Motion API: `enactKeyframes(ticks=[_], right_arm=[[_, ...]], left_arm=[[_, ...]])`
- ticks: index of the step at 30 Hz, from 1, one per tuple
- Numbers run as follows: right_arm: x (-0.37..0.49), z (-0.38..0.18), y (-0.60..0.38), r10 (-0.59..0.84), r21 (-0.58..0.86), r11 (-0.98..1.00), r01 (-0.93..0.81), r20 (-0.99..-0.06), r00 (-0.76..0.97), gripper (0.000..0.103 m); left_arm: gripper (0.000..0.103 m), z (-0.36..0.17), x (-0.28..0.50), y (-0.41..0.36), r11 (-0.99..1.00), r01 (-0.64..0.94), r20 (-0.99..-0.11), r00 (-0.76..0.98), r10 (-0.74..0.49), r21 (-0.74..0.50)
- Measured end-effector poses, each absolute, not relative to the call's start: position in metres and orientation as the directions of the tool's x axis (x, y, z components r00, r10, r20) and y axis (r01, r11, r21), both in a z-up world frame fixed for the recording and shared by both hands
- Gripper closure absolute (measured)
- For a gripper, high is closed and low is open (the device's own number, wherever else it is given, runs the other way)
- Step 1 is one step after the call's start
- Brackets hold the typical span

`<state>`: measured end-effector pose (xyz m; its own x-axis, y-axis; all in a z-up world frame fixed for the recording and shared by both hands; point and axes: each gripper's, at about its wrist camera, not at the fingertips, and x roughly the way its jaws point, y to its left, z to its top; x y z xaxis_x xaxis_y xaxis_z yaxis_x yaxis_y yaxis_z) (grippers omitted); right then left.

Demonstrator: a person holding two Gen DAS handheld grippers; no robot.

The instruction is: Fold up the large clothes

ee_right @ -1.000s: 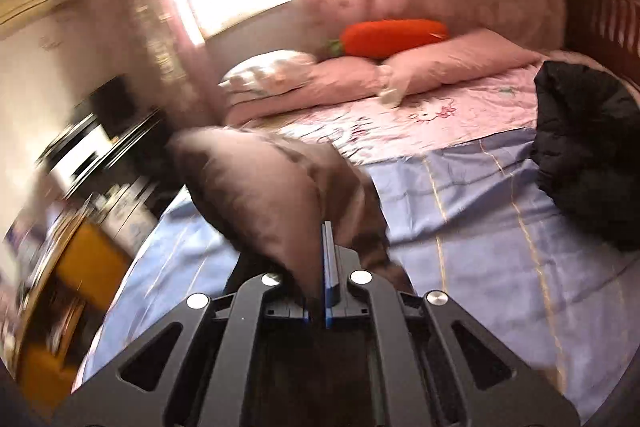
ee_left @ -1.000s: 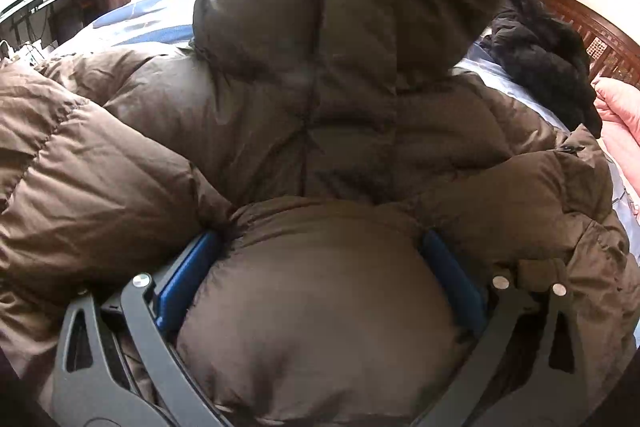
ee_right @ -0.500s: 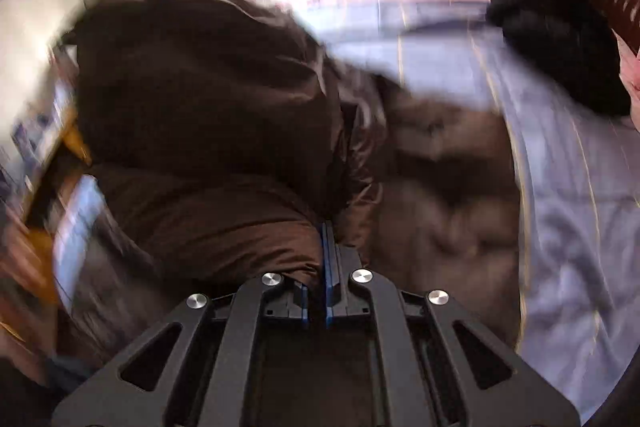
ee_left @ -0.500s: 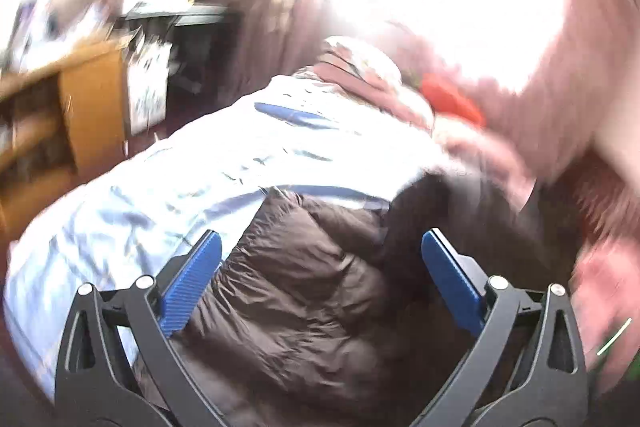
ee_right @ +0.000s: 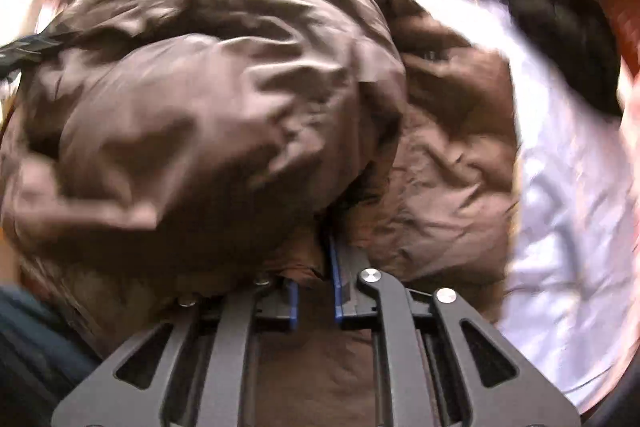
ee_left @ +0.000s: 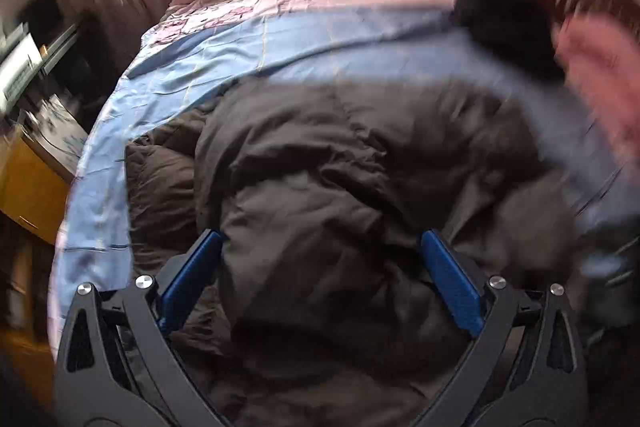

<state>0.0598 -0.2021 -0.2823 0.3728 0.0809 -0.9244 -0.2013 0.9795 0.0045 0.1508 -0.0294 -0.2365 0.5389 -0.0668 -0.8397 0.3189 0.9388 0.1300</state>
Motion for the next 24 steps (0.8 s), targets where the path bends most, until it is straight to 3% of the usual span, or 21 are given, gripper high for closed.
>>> enactKeyframes(ticks=[1,2,3,6,8,11,13,15,18,24], right_arm=[[0.052,-0.269,-0.197,0.05,-0.064,0.964,-0.259,-0.909,0.414,0.073],[0.047,-0.26,-0.194,0.025,-0.113,0.953,-0.28,-0.895,0.446,0.038],[0.037,-0.242,-0.191,-0.006,-0.191,0.935,-0.298,-0.85,0.527,0.016],[0.013,-0.196,-0.191,0.064,-0.257,0.906,-0.336,-0.701,0.71,0.004],[0.009,-0.17,-0.204,0.18,-0.147,0.922,-0.358,-0.655,0.734,0.004],[0.021,-0.153,-0.23,0.406,0.243,0.913,-0.328,-0.606,0.683,0.011],[0.031,-0.173,-0.224,0.484,0.409,0.872,-0.268,-0.645,0.591,0.062],[0.046,-0.212,-0.202,0.426,0.362,0.905,-0.225,-0.765,0.482,0.075],[0.051,-0.243,-0.179,0.403,0.341,0.915,-0.216,-0.805,0.436,0.075],[0.069,-0.293,-0.174,0.264,0.232,0.964,-0.13,-0.892,0.368,0.079]], left_arm=[[0.002,-0.242,0.149,-0.03,0.932,0.326,-0.839,0.541,-0.047,0.158],[0.002,-0.247,0.149,-0.028,0.928,0.327,-0.841,0.54,-0.028,0.179],[0.002,-0.253,0.15,-0.025,0.928,0.32,-0.85,0.526,-0.006,0.192],[0.002,-0.262,0.163,-0.008,0.949,0.286,-0.886,0.463,-0.015,0.133],[0.002,-0.265,0.17,0.002,0.966,0.253,-0.904,0.423,-0.064,0.05],[0.002,-0.26,0.172,0.01,0.978,0.202,-0.905,0.406,-0.125,-0.044],[0.002,-0.253,0.165,0.005,0.977,0.211,-0.88,0.463,-0.108,-0.008],[0.002,-0.238,0.151,-0.005,0.97,0.234,-0.825,0.56,-0.076,0.07],[0.002,-0.225,0.13,-0.015,0.952,0.287,-0.764,0.637,-0.103,0.111],[0.011,-0.274,0.128,-0.03,0.925,0.339,-0.836,0.547,-0.047,0.17]])
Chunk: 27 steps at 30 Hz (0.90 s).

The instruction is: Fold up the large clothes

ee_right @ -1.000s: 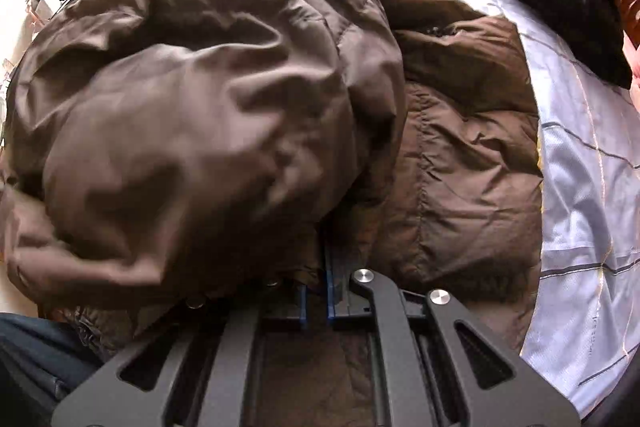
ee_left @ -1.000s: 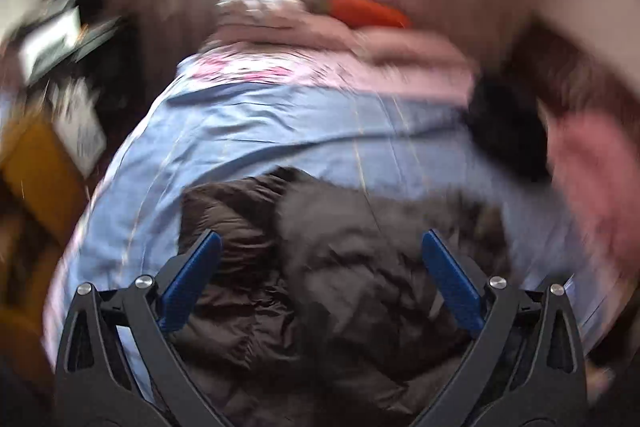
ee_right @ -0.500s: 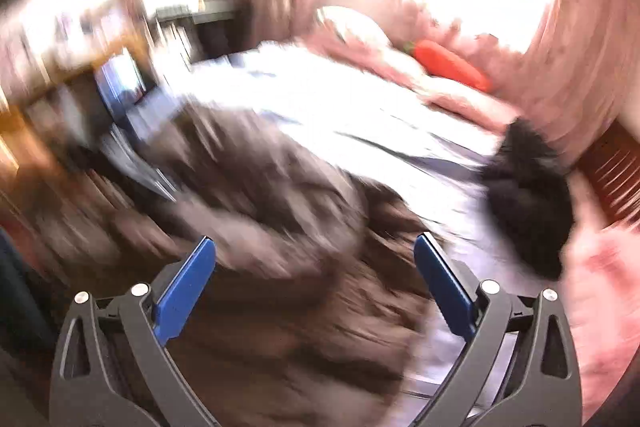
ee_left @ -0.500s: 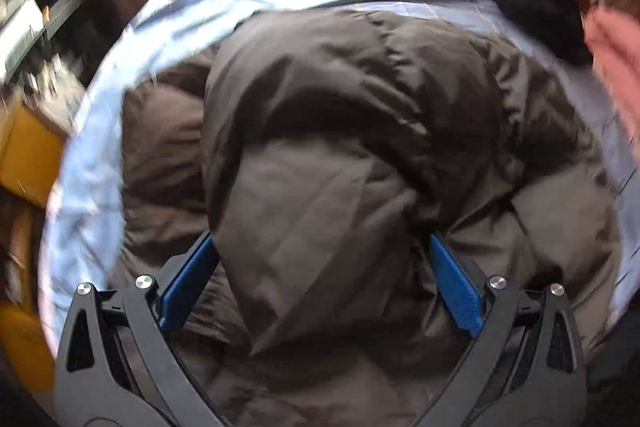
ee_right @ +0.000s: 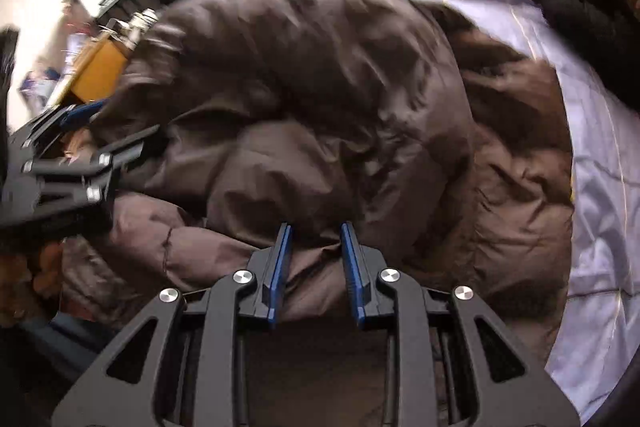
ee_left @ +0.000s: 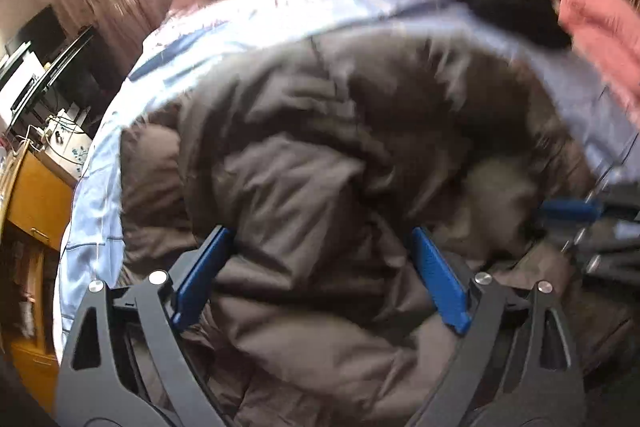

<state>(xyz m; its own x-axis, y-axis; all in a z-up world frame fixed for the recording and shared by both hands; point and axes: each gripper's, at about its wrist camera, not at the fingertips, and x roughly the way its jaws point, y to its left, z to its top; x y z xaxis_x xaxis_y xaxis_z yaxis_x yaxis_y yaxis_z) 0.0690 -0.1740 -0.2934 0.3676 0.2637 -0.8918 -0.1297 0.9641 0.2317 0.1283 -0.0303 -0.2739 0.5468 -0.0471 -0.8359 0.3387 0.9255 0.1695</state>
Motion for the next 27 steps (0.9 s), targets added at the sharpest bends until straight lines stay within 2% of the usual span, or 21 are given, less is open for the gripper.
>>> enactKeyframes(ticks=[3,10,19,23,27], right_arm=[[0.088,-0.315,-0.175,0.247,0.229,0.969,-0.093,-0.908,0.339,0.081],[0.103,-0.335,-0.155,0.163,0.131,0.985,-0.115,-0.924,0.345,0.081],[0.042,-0.253,-0.153,0.176,0.139,0.984,-0.111,-0.846,0.503,0.075],[0.037,-0.26,-0.153,0.174,0.137,0.984,-0.112,-0.855,0.488,0.075],[0.042,-0.29,-0.154,0.155,0.122,0.987,-0.106,-0.894,0.421,0.075]], left_arm=[[0.011,-0.294,0.134,-0.033,0.916,0.348,-0.841,0.541,-0.023,0.199],[0.011,-0.305,0.152,-0.028,0.932,0.329,-0.874,0.485,-0.028,0.152],[0.013,-0.233,0.105,-0.011,0.936,0.348,-0.769,0.614,-0.18,0.059],[0.014,-0.243,0.098,-0.02,0.932,0.36,-0.793,0.581,-0.181,0.051],[0.017,-0.272,0.091,-0.033,0.918,0.381,-0.827,0.548,-0.128,0.111]])
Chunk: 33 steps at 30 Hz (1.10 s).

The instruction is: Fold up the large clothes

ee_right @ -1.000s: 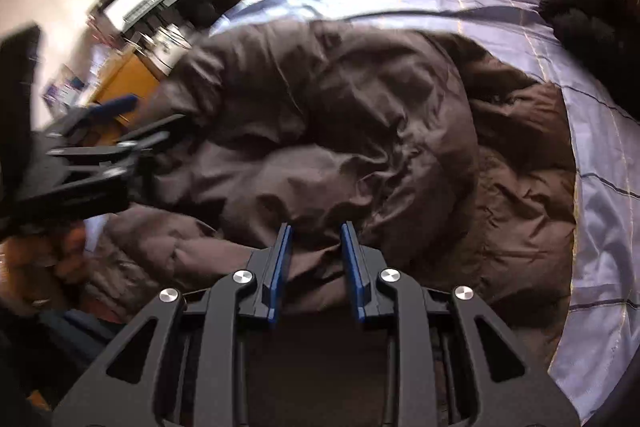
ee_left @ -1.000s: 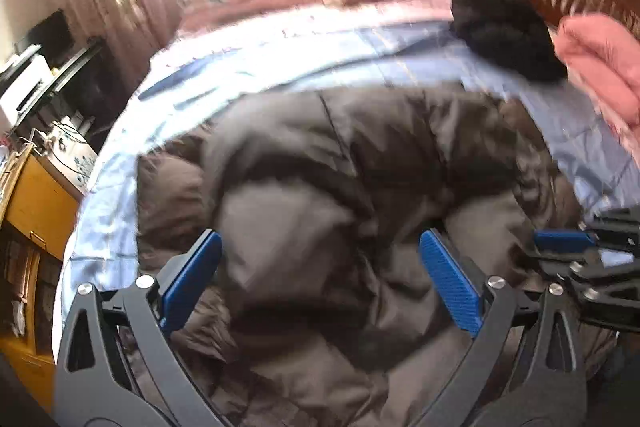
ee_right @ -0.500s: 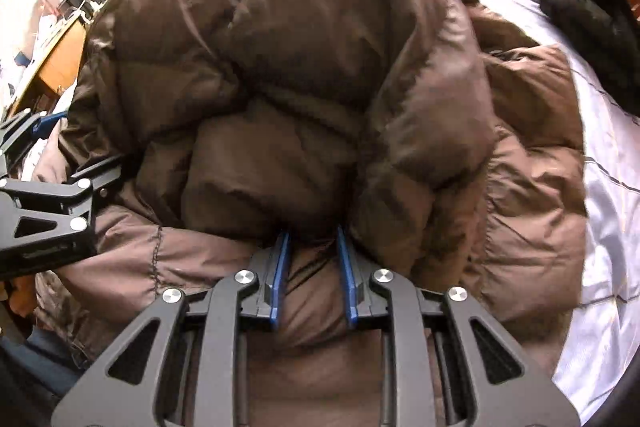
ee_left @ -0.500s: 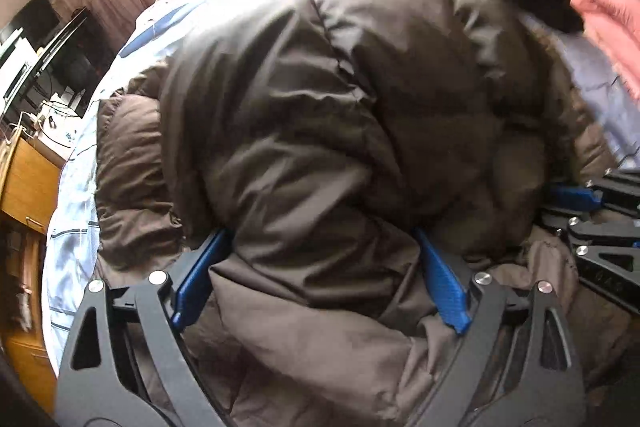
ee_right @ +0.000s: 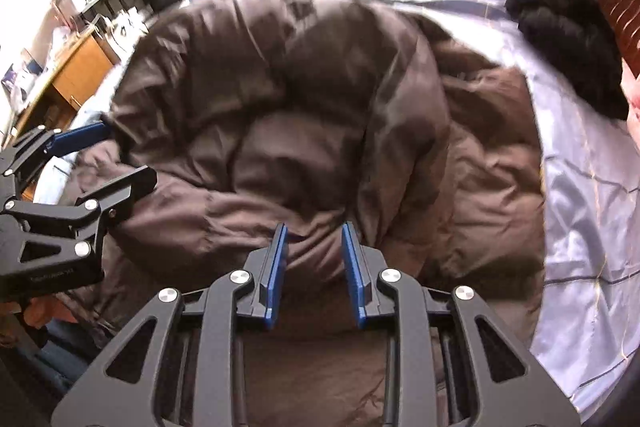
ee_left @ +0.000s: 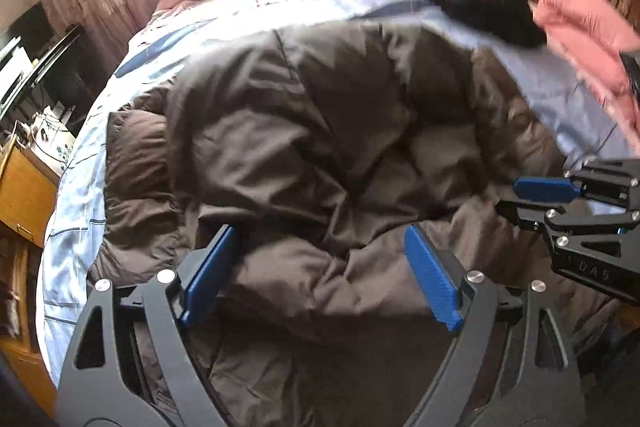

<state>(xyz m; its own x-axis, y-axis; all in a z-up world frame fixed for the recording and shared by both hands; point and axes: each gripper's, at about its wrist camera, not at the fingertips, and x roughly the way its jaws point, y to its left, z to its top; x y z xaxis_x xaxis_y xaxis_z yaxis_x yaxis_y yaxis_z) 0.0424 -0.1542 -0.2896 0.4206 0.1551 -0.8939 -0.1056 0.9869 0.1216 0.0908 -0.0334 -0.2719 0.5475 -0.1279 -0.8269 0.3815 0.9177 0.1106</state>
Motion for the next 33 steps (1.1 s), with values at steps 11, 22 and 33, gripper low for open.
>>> enactKeyframes(ticks=[11,22,33], right_arm=[[0.059,-0.322,-0.147,0.135,0.11,0.99,-0.089,-0.92,0.369,0.075],[0.058,-0.339,-0.137,0.108,0.074,0.992,-0.103,-0.921,0.374,0.074],[0.055,-0.32,-0.13,0.125,0.086,0.989,-0.121,-0.925,0.36,0.072]], left_arm=[[0.017,-0.305,0.105,-0.04,0.91,0.39,-0.869,0.49,-0.073,0.143],[0.016,-0.321,0.112,-0.04,0.915,0.381,-0.882,0.467,-0.065,0.134],[0.02,-0.278,0.121,-0.024,0.93,0.364,-0.842,0.515,-0.16,0.046]])
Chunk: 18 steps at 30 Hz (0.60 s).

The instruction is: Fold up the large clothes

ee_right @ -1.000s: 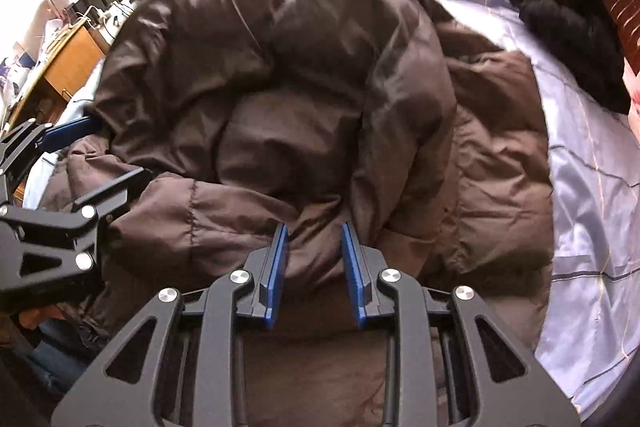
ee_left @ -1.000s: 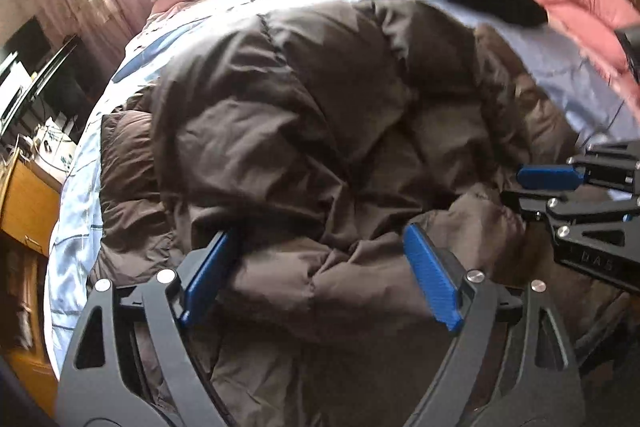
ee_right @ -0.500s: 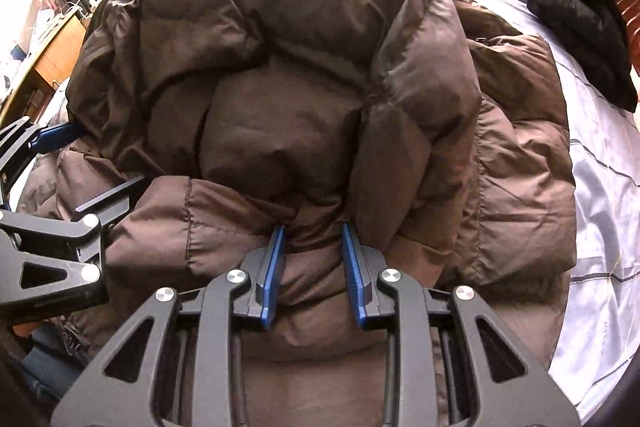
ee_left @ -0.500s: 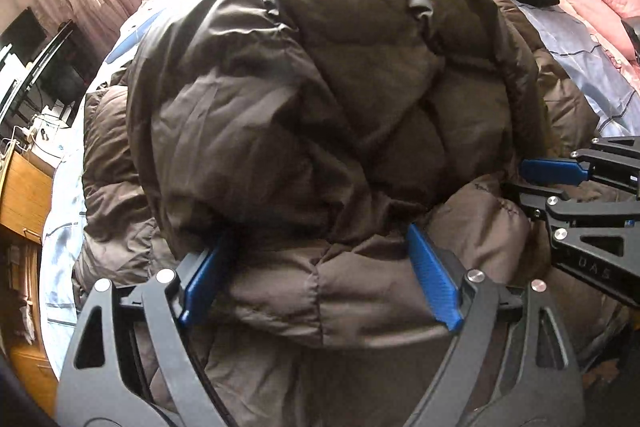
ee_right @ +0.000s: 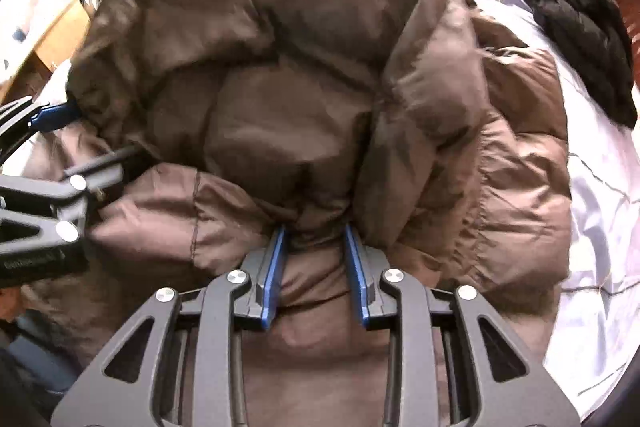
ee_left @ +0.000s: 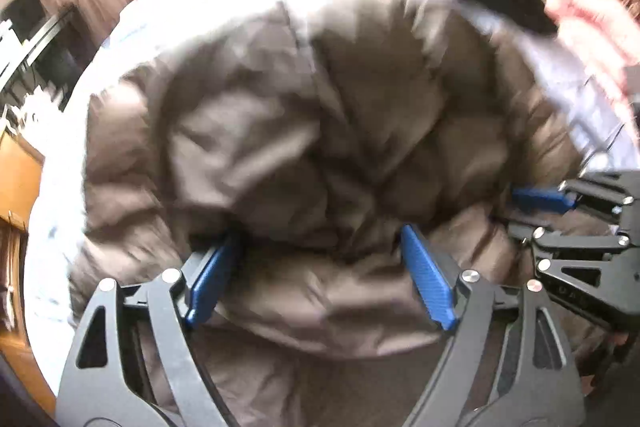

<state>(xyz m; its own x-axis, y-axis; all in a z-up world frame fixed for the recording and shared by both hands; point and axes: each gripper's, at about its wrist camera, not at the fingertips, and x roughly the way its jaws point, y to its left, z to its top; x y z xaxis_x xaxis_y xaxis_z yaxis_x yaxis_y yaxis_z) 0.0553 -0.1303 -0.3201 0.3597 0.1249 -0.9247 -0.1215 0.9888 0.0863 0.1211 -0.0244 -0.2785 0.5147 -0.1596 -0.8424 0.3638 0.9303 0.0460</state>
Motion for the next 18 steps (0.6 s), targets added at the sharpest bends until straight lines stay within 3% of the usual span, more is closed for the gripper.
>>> enactKeyframes(ticks=[4,9,14,18], right_arm=[[0.056,-0.261,-0.153,0.209,0.182,0.978,-0.103,-0.839,0.503,0.05],[0.089,-0.238,-0.171,0.199,0.23,0.973,-0.021,-0.789,0.582,0.05],[0.133,-0.266,-0.173,0.32,0.383,0.923,0.019,-0.796,0.515,0.05],[0.163,-0.296,-0.17,0.302,0.374,0.924,0.073,-0.835,0.46,0.051]], left_arm=[[0.015,-0.236,0.134,-0.01,0.949,0.314,-0.795,0.576,-0.192,-0.001],[0.015,-0.246,0.145,-0.014,0.955,0.261,-0.827,0.499,-0.26,-0.143],[0.015,-0.277,0.109,-0.06,0.887,0.444,-0.825,0.543,-0.157,0.124],[0.013,-0.321,0.105,-0.051,0.873,0.468,-0.884,0.456,-0.107,0.136]])
